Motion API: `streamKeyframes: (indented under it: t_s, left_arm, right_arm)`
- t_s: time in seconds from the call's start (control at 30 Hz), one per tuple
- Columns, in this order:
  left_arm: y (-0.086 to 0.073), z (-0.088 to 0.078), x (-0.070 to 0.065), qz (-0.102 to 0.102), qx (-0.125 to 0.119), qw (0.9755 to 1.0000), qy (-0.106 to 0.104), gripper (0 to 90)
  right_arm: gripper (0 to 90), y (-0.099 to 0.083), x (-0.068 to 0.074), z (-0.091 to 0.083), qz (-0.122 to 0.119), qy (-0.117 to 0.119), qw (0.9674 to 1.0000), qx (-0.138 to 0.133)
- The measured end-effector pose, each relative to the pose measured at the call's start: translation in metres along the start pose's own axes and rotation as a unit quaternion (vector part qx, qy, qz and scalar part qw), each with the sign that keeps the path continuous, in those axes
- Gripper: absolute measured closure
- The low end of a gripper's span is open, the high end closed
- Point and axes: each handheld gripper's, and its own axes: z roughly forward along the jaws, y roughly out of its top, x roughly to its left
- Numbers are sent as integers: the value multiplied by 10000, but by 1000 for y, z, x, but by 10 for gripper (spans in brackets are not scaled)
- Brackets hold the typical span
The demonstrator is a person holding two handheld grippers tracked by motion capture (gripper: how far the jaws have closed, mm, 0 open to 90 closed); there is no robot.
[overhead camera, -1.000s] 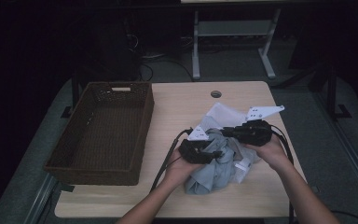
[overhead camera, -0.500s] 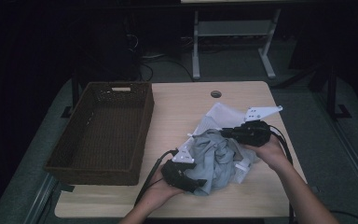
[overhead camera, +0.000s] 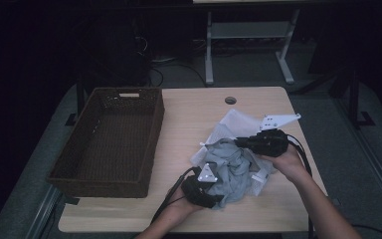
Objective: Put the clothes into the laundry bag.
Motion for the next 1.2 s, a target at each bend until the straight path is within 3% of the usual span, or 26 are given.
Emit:
streamKeyframes:
  t_s: [0.03,0.07,0.13,0.27,0.33,0.4,0.43,0.53,0.6,0.63,0.77,0.8,0.83,0.87,0.97,1.1,1.13,1.17,1.2]
  left_arm:
    - [0,0,0,0,0,10000,0,519]
    - [0,0,0,23,-7,10000,52,519]
    - [-1,-1,1,58,-54,10000,59,716]
    - [1,-2,0,89,-67,9999,98,761]
    - [2,-7,3,40,-182,9998,36,770]
    - [6,-16,7,-144,-470,9988,-59,774]
    - [9,-24,10,-240,-686,9973,-83,775]
    - [19,-42,17,-257,-1062,9940,77,776]
    - [29,-59,24,-278,-1367,9900,204,776]
    - [29,-59,24,-278,-1367,9900,204,776]
    - [44,-85,31,-219,-1766,9831,426,776]
    - [55,-99,32,-158,-1971,9790,502,776]
    - [55,-99,32,-158,-1971,9790,502,776]
    - [61,-105,32,-123,-2058,9771,528,776]
    - [69,-100,30,-22,-1961,9788,596,775]
    - [67,-55,32,-68,-1529,9874,398,774]
    - [67,-46,33,-91,-1464,9885,374,773]
    - [66,-26,35,-163,-1269,9915,253,774]
    - [65,-18,35,-165,-1192,9925,206,773]
  right_arm:
    - [873,0,0,0,0,0,10000,0]
    - [873,0,0,0,-1,1,10000,-2]
    - [873,0,1,0,-5,-12,10000,-2]
    - [873,0,1,0,-25,-18,10000,4]
    - [873,0,1,0,-49,-51,10000,44]
    - [873,-1,1,1,-38,-37,10000,73]
    - [873,-1,1,1,-34,-36,10000,86]
    - [873,0,4,4,-86,-34,9999,106]
    - [874,5,8,5,-113,24,9999,68]
    - [874,5,8,5,-113,24,9999,68]
    - [874,22,13,3,-196,37,9997,-123]
    - [874,31,16,3,-238,43,9995,-220]
    - [874,31,16,3,-238,43,9995,-220]
    - [874,34,17,3,-251,34,9993,-265]
    - [874,41,19,3,-231,90,9989,-400]
    - [875,38,21,2,-135,209,9987,-434]
    - [875,37,20,2,-103,248,9986,-461]
    - [876,36,20,1,-78,275,9985,-471]
    - [876,35,20,0,-64,289,9984,-478]
